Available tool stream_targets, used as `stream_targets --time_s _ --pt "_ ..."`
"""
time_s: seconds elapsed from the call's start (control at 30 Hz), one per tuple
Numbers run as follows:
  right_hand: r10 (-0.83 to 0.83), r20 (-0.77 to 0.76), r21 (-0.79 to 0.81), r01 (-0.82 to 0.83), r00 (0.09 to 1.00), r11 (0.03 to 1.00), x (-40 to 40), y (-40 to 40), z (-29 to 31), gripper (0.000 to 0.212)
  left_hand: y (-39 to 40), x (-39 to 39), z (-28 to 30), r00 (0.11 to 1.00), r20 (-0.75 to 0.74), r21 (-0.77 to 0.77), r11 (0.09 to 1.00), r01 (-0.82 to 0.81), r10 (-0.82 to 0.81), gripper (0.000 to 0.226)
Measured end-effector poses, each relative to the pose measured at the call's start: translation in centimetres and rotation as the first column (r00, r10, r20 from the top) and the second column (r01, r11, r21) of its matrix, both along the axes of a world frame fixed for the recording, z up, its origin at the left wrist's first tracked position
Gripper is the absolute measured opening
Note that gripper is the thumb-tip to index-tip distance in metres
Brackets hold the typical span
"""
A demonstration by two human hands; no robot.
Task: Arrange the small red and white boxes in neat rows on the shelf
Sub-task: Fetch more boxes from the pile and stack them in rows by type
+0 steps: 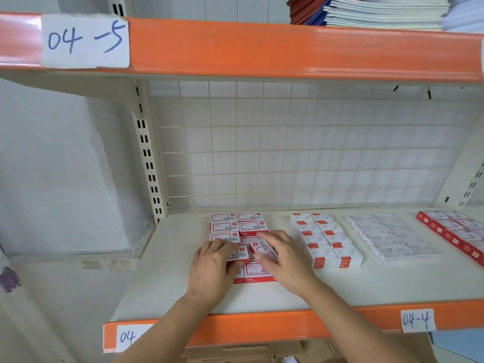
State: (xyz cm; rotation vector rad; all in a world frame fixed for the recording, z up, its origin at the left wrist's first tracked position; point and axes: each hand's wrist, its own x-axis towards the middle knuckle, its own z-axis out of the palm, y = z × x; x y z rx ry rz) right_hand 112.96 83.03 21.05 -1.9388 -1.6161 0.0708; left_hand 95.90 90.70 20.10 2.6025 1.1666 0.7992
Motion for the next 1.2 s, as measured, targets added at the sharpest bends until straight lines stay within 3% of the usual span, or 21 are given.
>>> stream_targets --time_s 0.07,0.13,0.23,0.37,0.47,0.53,0.7,0.8,0.97,1.2 --pt "-0.033 0.145 -0.079 0.045 0.989 0.996 -0.2 0.2 0.2 0.054 0.0 0.0 0.0 1.0 -0.003 0.001 1.0 -0.003 0.003 0.038" --pt "-0.121 0.252 -0.078 0.145 0.96 0.986 -0.8 0.4 0.5 0.051 0.0 0.1 0.1 1.0 -0.001 -0.004 1.0 -0.002 0.002 0.038" --pt "-0.19 0.264 -0.031 0.206 0.946 0.978 -1.5 0.5 0.9 0.044 0.0 0.0 0.0 1.0 0.005 -0.004 1.0 0.0 0.0 0.038" --pt "-0.079 0.125 -0.033 0.084 0.989 0.996 -0.7 0.1 2.2 0.029 0.0 0.0 0.0 1.0 0.003 -0.003 1.0 0.002 -0.002 0.039" --pt "0.129 0.26 -0.227 -0.069 0.957 0.971 0.6 0.0 3.0 0.065 0.0 0.0 -0.1 1.0 0.0 -0.006 1.0 0.003 -0.003 0.038" --pt "0.221 0.334 -0.32 -0.11 0.917 0.941 0.8 0.2 3.4 0.075 0.0 0.0 -0.1 1.0 -0.004 -0.002 1.0 0.002 -0.002 0.038" --pt "0.266 0.491 -0.321 -0.111 0.829 0.94 1.7 0.6 3.8 0.06 -0.1 0.1 0.0 1.0 -0.008 -0.004 1.0 0.005 -0.005 0.038" --pt "0.25 0.479 -0.356 -0.075 0.842 0.932 2.4 0.7 4.4 0.047 0.0 0.0 0.1 1.0 -0.001 -0.012 1.0 0.006 -0.006 0.038" --pt "0.068 0.439 -0.278 0.064 0.896 0.958 1.8 1.9 4.1 0.047 -0.1 0.0 0.1 1.0 0.011 -0.01 1.0 0.008 -0.008 0.037" --pt "0.034 0.404 -0.238 0.07 0.914 0.969 0.5 4.3 2.8 0.046 -0.1 0.0 0.1 1.0 0.022 0.004 1.0 0.008 -0.008 0.038"
